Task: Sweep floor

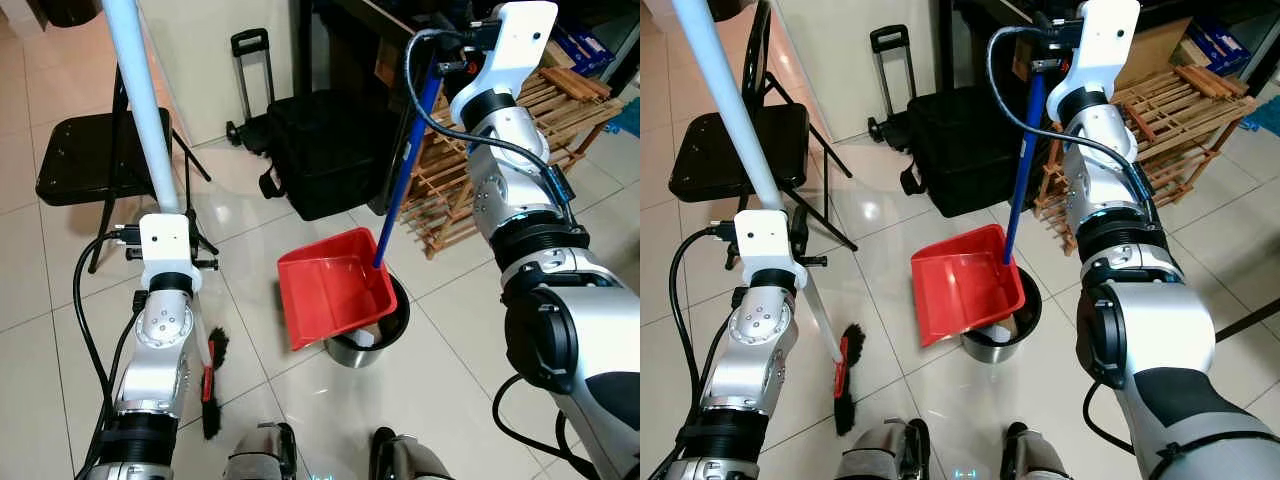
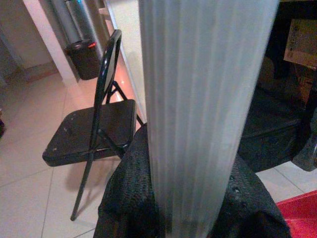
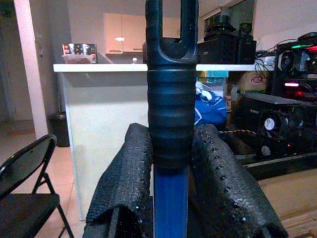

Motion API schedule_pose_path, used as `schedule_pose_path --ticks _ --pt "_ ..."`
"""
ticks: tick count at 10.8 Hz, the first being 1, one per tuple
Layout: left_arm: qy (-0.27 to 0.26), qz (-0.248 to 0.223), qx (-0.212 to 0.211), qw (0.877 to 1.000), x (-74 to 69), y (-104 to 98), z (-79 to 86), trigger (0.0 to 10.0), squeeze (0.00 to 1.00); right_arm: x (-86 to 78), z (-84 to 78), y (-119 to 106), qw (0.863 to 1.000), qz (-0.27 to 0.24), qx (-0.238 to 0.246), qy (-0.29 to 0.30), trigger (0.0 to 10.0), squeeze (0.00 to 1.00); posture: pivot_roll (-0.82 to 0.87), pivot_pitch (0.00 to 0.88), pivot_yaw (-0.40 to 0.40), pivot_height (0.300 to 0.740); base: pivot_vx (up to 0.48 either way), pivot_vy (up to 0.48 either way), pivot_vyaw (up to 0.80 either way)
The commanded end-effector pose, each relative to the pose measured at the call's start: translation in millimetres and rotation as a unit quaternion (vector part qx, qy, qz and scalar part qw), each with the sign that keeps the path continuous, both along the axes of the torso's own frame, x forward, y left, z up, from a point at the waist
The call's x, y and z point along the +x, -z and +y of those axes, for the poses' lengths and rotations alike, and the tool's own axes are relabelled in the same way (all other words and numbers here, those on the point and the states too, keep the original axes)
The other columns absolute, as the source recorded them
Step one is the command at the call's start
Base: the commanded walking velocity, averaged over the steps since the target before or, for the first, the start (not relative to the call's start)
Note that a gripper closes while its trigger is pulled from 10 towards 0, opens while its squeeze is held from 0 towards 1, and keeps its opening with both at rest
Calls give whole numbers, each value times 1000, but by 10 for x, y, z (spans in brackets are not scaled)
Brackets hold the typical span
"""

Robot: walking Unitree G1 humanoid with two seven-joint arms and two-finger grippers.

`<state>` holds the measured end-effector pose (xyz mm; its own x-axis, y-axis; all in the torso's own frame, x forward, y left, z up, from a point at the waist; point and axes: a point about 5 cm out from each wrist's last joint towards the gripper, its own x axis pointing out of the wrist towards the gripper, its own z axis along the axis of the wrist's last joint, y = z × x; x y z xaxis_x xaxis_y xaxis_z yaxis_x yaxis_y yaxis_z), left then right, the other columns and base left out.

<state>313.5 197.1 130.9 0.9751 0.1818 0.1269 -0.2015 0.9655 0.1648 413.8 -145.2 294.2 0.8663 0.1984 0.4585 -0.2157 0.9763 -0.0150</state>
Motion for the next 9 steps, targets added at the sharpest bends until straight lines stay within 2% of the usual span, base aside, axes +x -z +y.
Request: schedule_pose_path --ticks 1,9 --pt "-14 -17 3 1000 -17 -44 62 10000 0 -10 13 -102 1000 -19 6 -5 10000 0 53 82 54 740 0 0 0" --pt "-15 -17 2 1000 -25 -37 52 10000 0 -9 19 -83 1000 -16 -1 -7 10000 0 55 82 47 740 0 0 0"
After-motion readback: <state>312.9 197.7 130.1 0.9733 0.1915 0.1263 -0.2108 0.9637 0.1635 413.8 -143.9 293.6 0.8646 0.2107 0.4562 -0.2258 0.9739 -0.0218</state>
